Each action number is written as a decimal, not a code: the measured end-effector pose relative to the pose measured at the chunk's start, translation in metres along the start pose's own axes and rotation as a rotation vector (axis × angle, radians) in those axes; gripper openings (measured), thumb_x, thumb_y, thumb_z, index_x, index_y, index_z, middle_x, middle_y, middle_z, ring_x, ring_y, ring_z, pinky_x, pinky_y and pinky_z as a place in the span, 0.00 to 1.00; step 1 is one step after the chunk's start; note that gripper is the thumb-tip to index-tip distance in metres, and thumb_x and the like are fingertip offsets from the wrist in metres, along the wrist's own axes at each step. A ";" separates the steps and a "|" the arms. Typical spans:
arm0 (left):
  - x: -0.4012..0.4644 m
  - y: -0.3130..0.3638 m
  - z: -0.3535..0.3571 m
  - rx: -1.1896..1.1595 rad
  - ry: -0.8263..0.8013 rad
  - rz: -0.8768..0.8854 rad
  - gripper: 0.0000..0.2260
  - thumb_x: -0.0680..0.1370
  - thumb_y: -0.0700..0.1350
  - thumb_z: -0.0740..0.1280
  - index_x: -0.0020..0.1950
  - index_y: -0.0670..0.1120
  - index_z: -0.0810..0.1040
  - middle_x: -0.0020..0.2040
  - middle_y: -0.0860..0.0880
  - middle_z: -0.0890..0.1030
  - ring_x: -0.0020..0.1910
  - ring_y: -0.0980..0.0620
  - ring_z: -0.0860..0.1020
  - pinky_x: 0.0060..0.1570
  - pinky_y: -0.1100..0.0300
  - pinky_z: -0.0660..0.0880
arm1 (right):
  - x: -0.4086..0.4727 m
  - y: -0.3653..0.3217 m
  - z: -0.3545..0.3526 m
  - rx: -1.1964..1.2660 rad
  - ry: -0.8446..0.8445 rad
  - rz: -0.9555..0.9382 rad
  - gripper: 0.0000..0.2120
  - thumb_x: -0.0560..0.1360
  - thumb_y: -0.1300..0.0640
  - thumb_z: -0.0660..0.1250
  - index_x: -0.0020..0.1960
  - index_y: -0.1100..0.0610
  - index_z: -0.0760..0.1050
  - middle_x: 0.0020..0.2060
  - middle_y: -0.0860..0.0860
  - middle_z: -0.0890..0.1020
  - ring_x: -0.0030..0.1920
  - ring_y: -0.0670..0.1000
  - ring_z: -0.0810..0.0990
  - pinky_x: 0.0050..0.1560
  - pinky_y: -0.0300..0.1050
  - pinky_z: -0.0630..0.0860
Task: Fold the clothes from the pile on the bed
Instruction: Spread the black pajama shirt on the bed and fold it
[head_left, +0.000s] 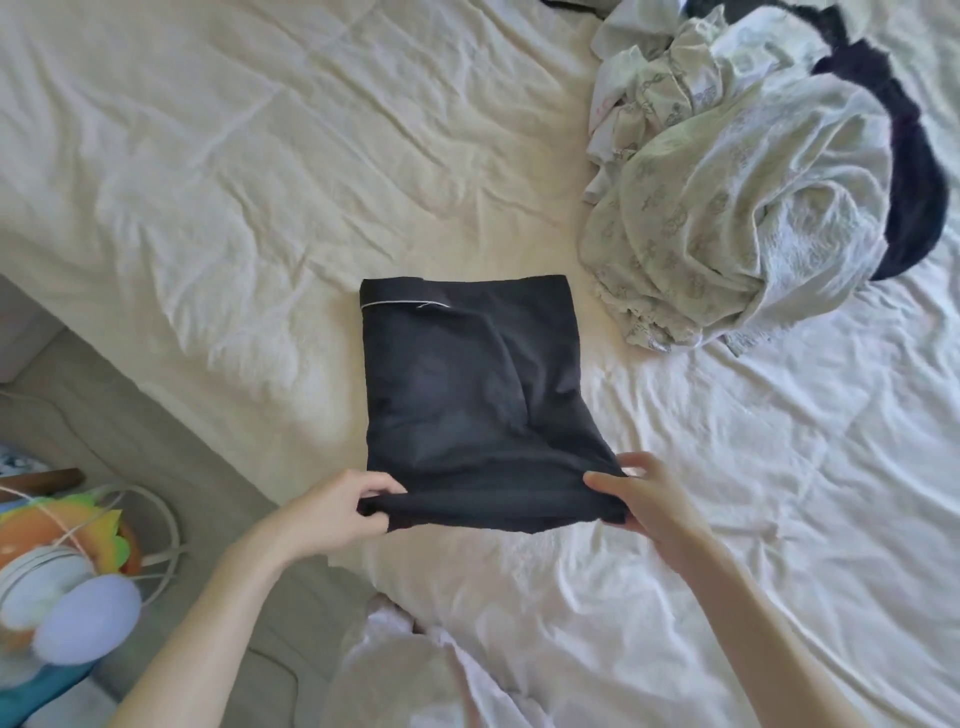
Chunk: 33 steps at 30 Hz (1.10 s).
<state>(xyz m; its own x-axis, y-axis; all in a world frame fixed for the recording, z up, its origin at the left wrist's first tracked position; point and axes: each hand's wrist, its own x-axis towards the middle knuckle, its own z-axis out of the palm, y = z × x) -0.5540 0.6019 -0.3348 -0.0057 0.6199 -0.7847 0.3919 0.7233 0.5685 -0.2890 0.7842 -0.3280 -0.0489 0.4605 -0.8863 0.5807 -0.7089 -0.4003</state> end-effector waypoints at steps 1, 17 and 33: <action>-0.002 0.002 -0.007 -0.021 0.050 0.019 0.15 0.74 0.38 0.65 0.42 0.61 0.78 0.38 0.62 0.81 0.36 0.65 0.77 0.36 0.74 0.69 | -0.001 -0.010 0.001 0.001 0.034 -0.041 0.16 0.70 0.61 0.74 0.52 0.58 0.71 0.43 0.54 0.79 0.39 0.51 0.82 0.28 0.37 0.76; 0.139 0.026 -0.076 0.290 0.882 0.193 0.26 0.81 0.50 0.57 0.77 0.47 0.53 0.77 0.44 0.53 0.76 0.45 0.52 0.72 0.53 0.50 | 0.087 -0.101 0.089 -0.668 0.402 -0.978 0.22 0.80 0.51 0.59 0.72 0.55 0.65 0.69 0.53 0.71 0.71 0.53 0.65 0.70 0.51 0.60; 0.211 -0.007 -0.045 0.826 0.616 0.080 0.26 0.80 0.60 0.45 0.76 0.56 0.42 0.78 0.47 0.44 0.76 0.43 0.42 0.70 0.43 0.33 | 0.185 -0.066 0.110 -1.238 0.236 -0.885 0.29 0.78 0.37 0.50 0.77 0.45 0.52 0.77 0.52 0.51 0.77 0.54 0.49 0.74 0.57 0.40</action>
<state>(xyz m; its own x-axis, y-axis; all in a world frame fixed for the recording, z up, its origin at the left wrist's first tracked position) -0.5989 0.7416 -0.4935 -0.3306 0.8737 -0.3570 0.9201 0.3825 0.0842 -0.4263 0.8572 -0.4909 -0.6741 0.6373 -0.3734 0.7314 0.6463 -0.2175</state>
